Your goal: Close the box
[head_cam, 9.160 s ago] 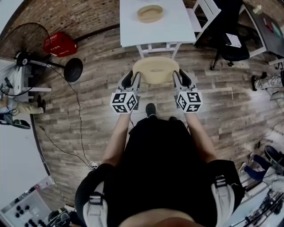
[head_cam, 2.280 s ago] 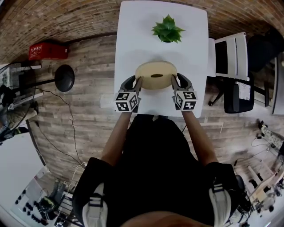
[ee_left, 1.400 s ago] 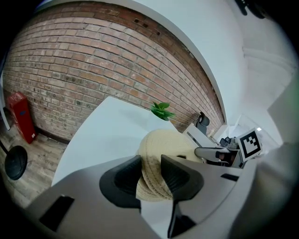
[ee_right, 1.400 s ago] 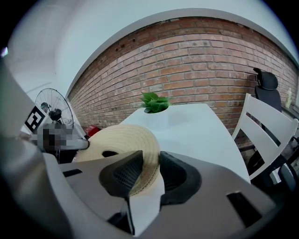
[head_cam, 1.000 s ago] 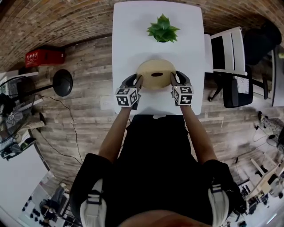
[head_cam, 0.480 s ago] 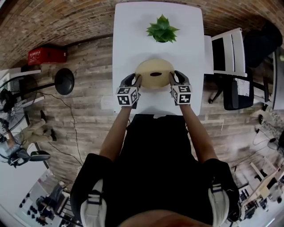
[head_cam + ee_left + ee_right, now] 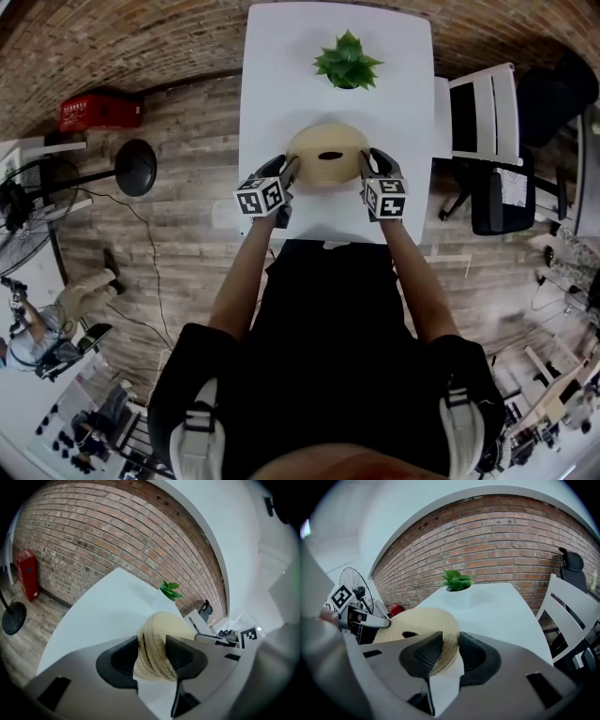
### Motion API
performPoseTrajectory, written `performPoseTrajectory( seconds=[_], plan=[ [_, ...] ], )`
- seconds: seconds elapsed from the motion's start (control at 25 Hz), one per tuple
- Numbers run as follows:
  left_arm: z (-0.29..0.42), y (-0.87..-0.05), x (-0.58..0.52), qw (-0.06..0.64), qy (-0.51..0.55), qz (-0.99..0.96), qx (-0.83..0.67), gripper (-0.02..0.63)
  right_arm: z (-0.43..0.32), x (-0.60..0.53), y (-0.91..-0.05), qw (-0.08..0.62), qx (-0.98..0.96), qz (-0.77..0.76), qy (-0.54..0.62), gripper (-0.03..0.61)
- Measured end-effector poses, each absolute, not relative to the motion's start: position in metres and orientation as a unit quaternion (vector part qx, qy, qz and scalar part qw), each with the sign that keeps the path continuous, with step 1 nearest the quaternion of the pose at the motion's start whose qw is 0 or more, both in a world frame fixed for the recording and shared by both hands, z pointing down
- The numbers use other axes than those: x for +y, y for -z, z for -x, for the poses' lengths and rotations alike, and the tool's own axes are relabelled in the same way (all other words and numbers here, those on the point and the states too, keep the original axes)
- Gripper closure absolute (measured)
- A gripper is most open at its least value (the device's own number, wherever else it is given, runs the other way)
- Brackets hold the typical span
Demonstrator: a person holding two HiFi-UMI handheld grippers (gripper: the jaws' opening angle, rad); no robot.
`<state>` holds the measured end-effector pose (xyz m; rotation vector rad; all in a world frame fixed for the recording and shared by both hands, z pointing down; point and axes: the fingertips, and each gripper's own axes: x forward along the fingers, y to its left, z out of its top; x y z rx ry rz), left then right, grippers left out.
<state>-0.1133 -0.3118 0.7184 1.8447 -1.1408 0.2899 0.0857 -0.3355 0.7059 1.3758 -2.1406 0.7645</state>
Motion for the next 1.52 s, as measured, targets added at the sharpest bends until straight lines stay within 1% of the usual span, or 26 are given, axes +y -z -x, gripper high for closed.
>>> performPoseTrajectory(
  seconds=[0.2,0.52,0.76,1.12,1.28,1.52],
  plan=[
    [0.1135,-0.7217,-0.3122,0.493,-0.083,-0.744,-0.443,0.417,-0.0863,-0.3354,-0.7059,0.234,-0.781,-0.504,-0.285,0.471],
    [0.1127,-0.7206,-0.3121,0.506,-0.059,-0.754,-0.413,0.417,-0.0830,-0.3338,-0.7044,0.230,-0.785,-0.498,-0.287,0.474],
    [0.1081,-0.7191,-0.3099,0.465,-0.096,-0.781,-0.406,0.414,-0.0809,-0.3329,-0.7030,0.242,-0.790,-0.492,-0.274,0.474],
    [0.1115,-0.7215,-0.3101,0.473,-0.087,-0.779,-0.403,0.423,-0.0787,-0.3307,-0.7022,0.247,-0.791,-0.492,-0.268,0.474],
    [0.1108,-0.7209,-0.3102,0.440,-0.120,-0.795,-0.400,0.419,-0.0778,-0.3300,-0.7027,0.257,-0.795,-0.486,-0.256,0.469],
    [0.1118,-0.7217,-0.3098,0.439,-0.115,-0.793,-0.406,0.419,-0.0776,-0.3299,-0.7033,0.259,-0.796,-0.485,-0.253,0.466]
  ],
)
